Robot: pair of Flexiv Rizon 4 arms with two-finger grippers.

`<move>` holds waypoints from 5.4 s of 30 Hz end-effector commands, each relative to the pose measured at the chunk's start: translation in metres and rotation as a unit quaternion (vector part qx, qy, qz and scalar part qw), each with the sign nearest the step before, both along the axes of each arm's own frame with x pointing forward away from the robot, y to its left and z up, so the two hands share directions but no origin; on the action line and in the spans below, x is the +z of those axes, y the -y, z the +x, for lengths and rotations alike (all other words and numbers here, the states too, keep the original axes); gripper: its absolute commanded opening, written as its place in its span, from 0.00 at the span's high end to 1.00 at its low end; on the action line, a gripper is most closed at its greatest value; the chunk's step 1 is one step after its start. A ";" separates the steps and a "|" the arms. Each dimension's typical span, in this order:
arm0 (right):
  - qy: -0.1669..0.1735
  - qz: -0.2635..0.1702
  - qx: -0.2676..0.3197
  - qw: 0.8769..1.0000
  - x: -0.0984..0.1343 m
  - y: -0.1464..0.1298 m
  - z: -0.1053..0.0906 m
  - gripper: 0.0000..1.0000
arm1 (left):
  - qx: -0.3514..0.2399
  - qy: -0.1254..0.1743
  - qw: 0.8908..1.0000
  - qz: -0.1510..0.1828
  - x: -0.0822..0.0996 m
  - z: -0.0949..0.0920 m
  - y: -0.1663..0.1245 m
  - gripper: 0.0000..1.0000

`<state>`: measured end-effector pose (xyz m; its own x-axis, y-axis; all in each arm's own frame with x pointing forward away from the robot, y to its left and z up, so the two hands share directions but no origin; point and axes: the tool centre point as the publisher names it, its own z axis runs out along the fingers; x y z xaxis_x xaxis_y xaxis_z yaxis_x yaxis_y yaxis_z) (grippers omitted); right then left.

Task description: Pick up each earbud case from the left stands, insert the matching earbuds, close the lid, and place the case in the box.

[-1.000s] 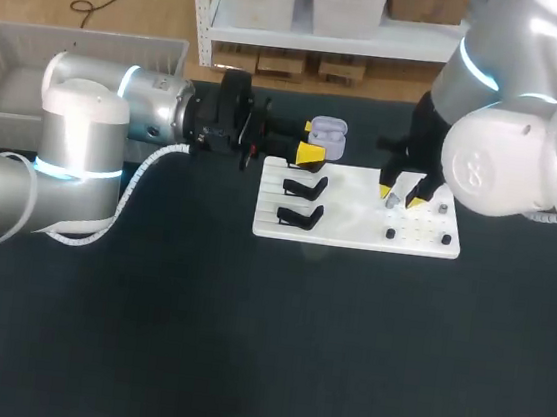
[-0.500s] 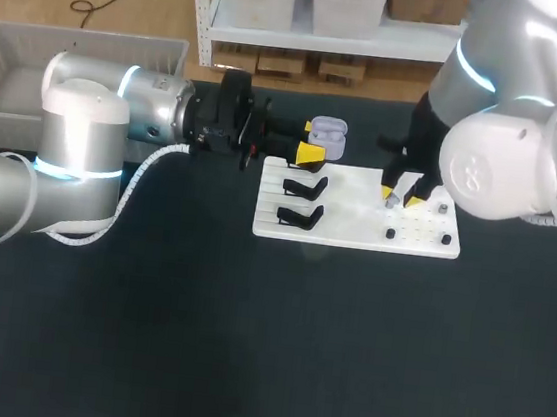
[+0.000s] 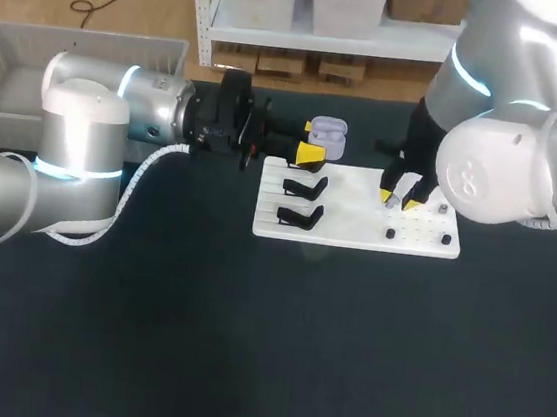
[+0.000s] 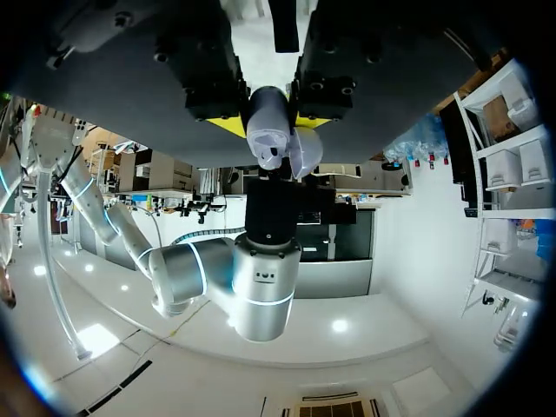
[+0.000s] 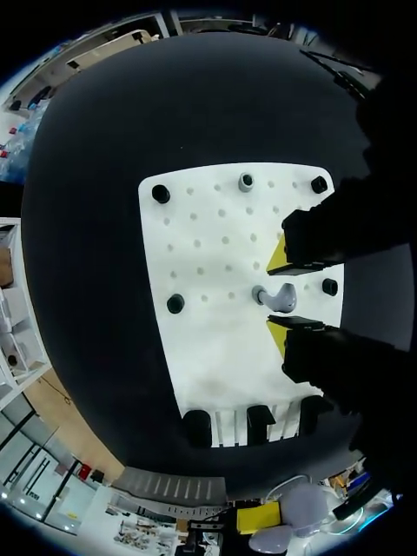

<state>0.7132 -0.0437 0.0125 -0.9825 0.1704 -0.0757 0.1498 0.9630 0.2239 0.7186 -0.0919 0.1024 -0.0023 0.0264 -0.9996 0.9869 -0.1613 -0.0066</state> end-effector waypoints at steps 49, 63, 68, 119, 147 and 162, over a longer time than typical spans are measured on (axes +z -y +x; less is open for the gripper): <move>-0.034 0.055 0.061 0.996 0.141 0.022 0.011 1.00 | 0.000 0.000 1.000 0.001 0.000 0.000 0.000 1.00; -0.052 0.064 0.141 0.987 0.188 -0.001 0.008 1.00 | 0.000 0.000 1.000 0.001 0.000 0.000 0.000 1.00; -0.052 0.064 0.141 0.987 0.188 -0.001 0.008 1.00 | 0.000 0.000 1.000 0.001 0.000 0.000 0.000 1.00; -0.056 0.020 0.270 0.961 0.183 -0.108 -0.035 1.00 | 0.000 0.000 1.000 0.001 0.000 0.000 0.000 1.00; -0.065 0.017 0.310 0.948 0.155 -0.117 -0.018 1.00 | 0.000 0.000 1.000 0.001 0.000 0.000 0.000 1.00; -0.071 0.004 0.313 0.947 0.144 -0.116 -0.014 1.00 | 0.000 0.000 1.000 0.001 0.000 0.000 0.000 1.00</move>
<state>0.6972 0.0718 0.1570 -0.8900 -0.4517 0.0618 -0.4232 0.8690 0.2564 0.7186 -0.0919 0.1024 -0.0023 0.0265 -0.9996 0.9869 -0.1613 -0.0065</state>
